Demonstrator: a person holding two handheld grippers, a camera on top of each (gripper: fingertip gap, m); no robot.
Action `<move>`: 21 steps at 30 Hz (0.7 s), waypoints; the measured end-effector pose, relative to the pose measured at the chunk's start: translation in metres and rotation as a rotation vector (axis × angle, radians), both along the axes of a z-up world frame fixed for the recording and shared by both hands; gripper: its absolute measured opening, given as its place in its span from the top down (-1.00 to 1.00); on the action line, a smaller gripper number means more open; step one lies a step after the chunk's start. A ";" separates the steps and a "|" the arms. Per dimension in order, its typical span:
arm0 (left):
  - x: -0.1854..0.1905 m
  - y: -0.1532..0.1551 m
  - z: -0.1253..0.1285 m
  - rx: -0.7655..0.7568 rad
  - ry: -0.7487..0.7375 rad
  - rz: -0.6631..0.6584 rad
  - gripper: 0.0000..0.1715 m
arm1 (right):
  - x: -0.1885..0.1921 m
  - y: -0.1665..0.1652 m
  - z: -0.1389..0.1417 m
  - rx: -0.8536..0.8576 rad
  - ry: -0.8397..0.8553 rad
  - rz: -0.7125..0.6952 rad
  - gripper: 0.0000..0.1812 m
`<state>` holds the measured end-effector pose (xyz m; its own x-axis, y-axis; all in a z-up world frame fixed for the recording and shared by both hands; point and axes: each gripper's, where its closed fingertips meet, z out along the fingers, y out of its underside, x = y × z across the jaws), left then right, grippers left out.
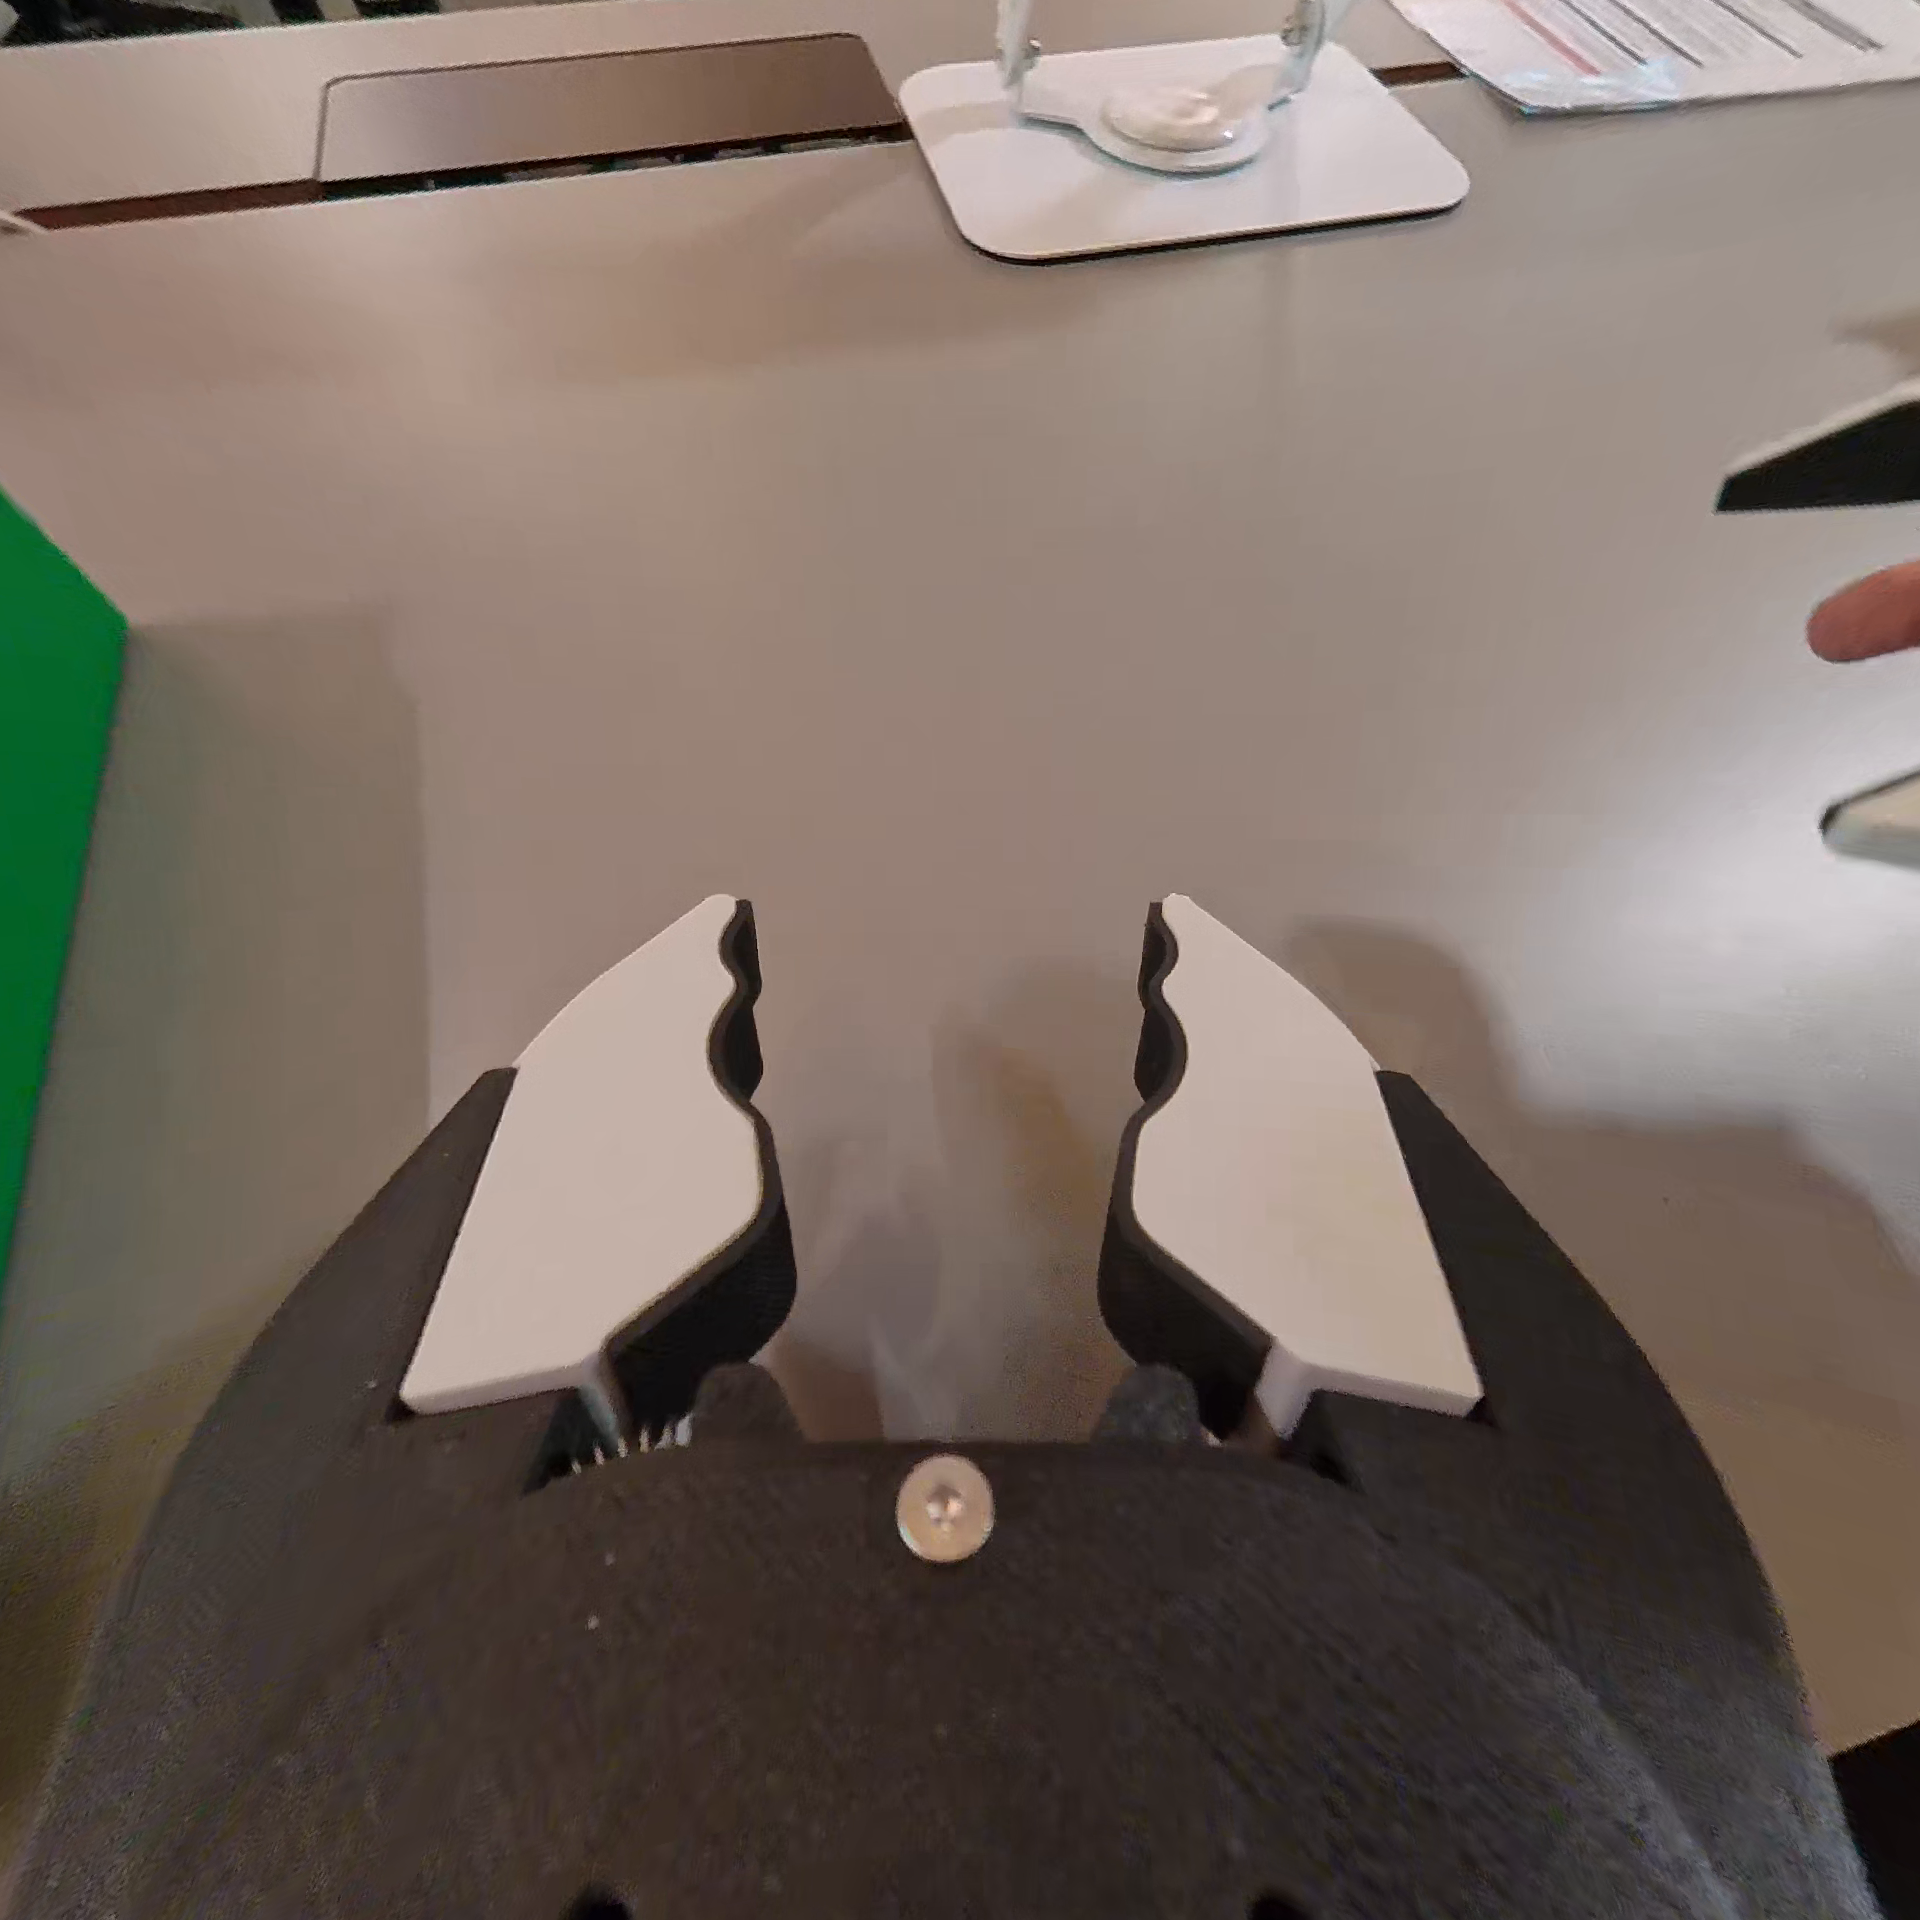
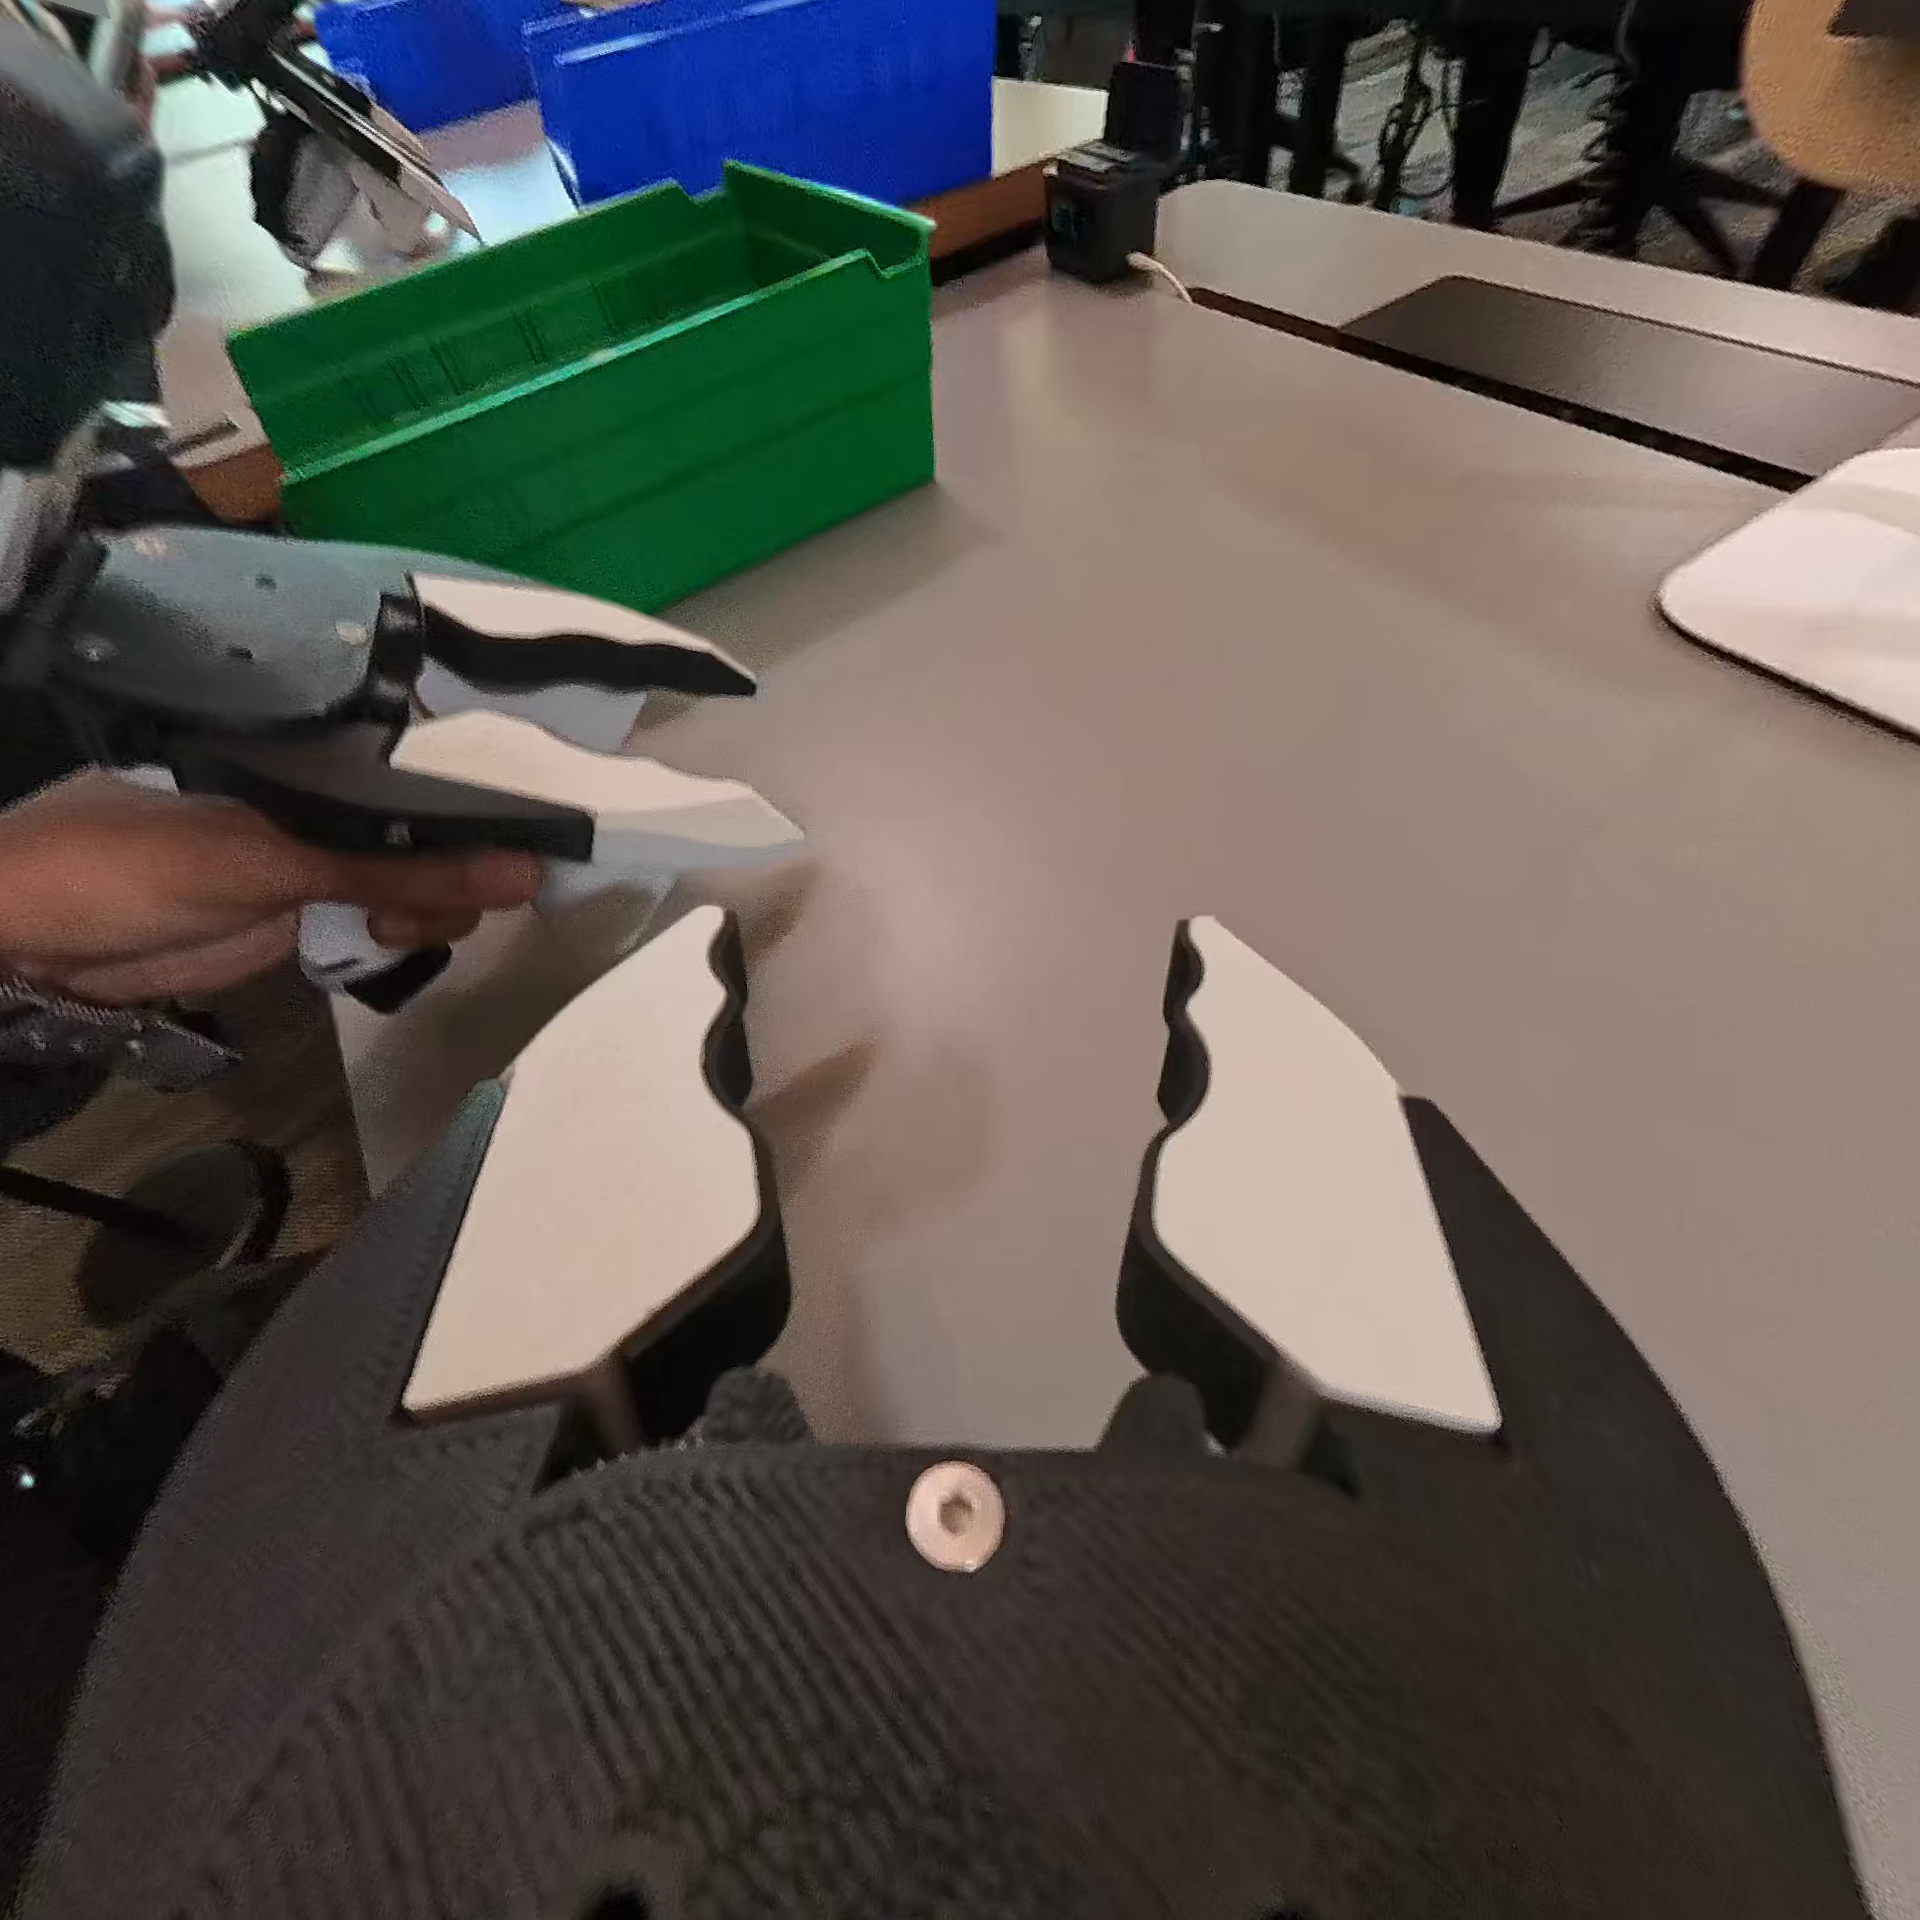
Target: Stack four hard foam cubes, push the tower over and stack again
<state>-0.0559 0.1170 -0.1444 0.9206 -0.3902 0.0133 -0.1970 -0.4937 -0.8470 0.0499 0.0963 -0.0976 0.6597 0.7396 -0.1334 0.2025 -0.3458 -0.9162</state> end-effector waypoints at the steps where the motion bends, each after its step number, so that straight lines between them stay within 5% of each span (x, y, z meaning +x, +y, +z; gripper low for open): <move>1: -0.004 -0.001 0.000 -0.003 -0.004 0.009 0.16 | -0.007 0.004 0.002 -0.015 0.011 0.022 0.13; 5: -0.018 -0.005 -0.004 -0.039 -0.044 0.036 0.16 | -0.054 0.029 0.003 -0.057 -0.081 0.157 0.07; 13: -0.038 -0.013 -0.003 -0.086 -0.134 0.087 0.16 | -0.204 0.082 0.059 0.020 -0.213 0.554 0.09; 21: -0.043 -0.015 -0.004 -0.111 -0.154 0.072 0.16 | -0.309 0.131 0.025 0.184 -0.752 0.958 0.20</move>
<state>-0.0986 0.1020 -0.1485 0.9299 -0.3118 0.1951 -0.0305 -0.5940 -0.8039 -0.2592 0.2275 -0.0726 -0.2918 0.9348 0.2026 0.8014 0.3546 -0.4817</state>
